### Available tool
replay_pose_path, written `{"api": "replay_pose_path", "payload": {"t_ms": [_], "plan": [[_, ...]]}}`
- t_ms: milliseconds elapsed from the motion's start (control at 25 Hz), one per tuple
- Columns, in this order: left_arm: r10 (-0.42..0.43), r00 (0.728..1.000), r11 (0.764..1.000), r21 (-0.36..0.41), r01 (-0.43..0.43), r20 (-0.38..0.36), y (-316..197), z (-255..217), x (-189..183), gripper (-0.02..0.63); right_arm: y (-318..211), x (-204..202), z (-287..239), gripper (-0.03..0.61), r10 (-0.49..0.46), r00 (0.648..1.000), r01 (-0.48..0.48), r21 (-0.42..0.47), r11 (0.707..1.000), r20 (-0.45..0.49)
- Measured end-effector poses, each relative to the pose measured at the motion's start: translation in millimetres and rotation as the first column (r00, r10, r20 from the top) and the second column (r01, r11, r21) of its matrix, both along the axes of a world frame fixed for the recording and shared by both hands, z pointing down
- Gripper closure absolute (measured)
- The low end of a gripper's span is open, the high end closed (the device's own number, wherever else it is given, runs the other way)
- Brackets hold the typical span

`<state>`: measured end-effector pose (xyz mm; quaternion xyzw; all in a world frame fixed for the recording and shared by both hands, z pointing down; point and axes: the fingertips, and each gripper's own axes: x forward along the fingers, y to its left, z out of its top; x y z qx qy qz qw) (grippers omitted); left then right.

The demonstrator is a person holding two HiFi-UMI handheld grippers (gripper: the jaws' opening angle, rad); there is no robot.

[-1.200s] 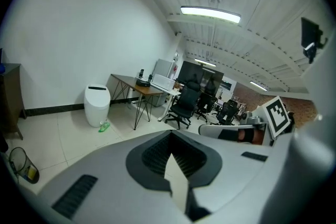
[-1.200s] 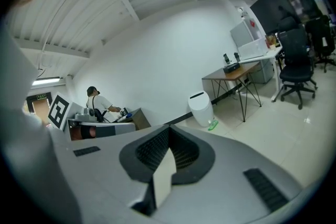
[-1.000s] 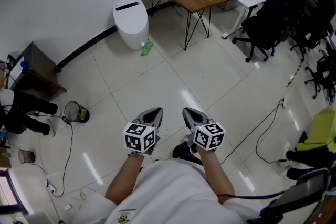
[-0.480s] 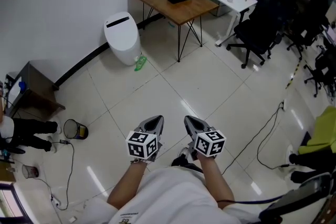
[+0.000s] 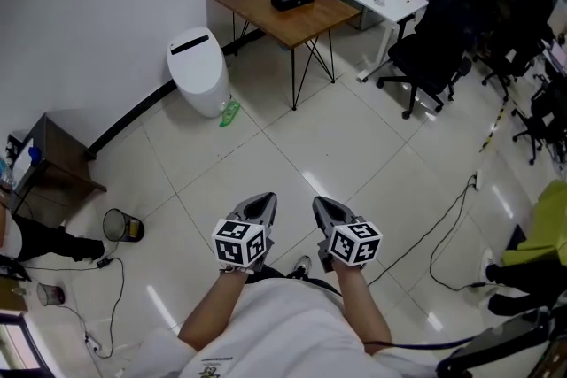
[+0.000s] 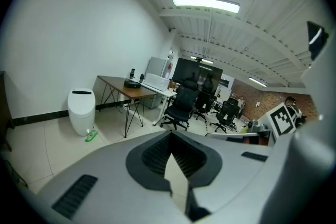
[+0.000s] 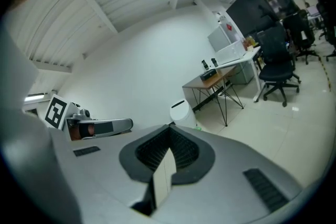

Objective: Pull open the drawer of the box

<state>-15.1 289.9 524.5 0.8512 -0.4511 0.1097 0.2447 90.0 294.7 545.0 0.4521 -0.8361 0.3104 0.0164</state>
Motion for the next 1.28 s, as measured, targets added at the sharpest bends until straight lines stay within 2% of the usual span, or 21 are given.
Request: {"api": "replay_pose_path", "payload": {"t_ms": [200, 560, 920, 1280], "plan": [[0.029, 1.0, 1.0, -0.012, -0.029, 0.009, -5, 2, 18, 0.612, -5, 17, 4, 0.591, 0.029, 0.999, -0.029, -0.013, 0.999, 0.013], [0.061, 0.998, 0.998, -0.026, -0.061, 0.007, -36, 13, 24, 0.612, -35, 10, 16, 0.591, 0.02, 1.0, -0.019, -0.032, 0.999, 0.017], [0.095, 0.995, 0.995, -0.033, -0.096, -0.03, -104, 13, 35, 0.612, -91, 29, 16, 0.591, 0.077, 0.997, -0.077, -0.046, 0.996, -0.007], [0.123, 0.991, 0.992, -0.021, -0.124, -0.044, -194, 2, 40, 0.612, -177, 30, 3, 0.591, 0.087, 0.996, -0.087, -0.023, 0.996, -0.036]]}}
